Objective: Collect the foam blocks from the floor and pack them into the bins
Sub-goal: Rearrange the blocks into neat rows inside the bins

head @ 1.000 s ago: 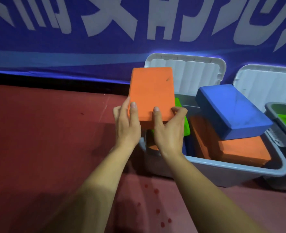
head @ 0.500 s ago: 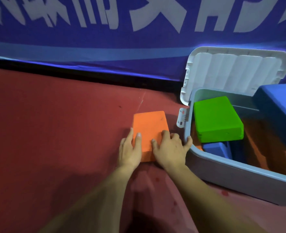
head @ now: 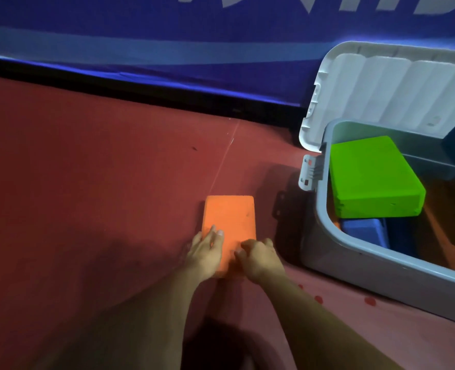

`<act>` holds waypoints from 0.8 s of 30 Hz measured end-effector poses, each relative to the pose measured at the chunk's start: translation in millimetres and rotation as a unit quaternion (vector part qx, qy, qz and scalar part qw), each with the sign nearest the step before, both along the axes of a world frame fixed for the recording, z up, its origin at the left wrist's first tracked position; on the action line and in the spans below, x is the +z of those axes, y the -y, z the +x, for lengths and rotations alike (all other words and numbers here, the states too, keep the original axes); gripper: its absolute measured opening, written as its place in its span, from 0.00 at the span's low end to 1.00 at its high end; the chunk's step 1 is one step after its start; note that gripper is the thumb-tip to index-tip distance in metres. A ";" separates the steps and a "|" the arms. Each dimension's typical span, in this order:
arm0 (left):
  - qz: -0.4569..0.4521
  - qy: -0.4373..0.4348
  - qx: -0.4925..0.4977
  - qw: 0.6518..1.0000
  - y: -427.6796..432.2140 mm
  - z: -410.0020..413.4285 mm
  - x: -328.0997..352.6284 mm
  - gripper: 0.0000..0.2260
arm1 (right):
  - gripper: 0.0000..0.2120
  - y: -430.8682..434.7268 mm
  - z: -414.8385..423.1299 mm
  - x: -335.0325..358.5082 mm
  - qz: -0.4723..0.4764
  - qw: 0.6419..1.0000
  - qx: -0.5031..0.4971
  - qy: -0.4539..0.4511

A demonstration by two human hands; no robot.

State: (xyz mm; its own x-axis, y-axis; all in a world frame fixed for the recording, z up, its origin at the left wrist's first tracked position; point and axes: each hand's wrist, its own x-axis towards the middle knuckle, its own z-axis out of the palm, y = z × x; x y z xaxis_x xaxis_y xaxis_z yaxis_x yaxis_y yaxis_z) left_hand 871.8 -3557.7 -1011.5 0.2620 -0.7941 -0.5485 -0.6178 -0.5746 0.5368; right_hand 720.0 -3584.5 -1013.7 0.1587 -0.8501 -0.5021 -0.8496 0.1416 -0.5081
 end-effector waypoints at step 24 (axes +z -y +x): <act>-0.419 -0.159 -0.071 0.891 77.4 -218.7 129.7 0.36 | 0.25 35.9 -166.7 143.5 -0.344 0.876 -0.337 0.029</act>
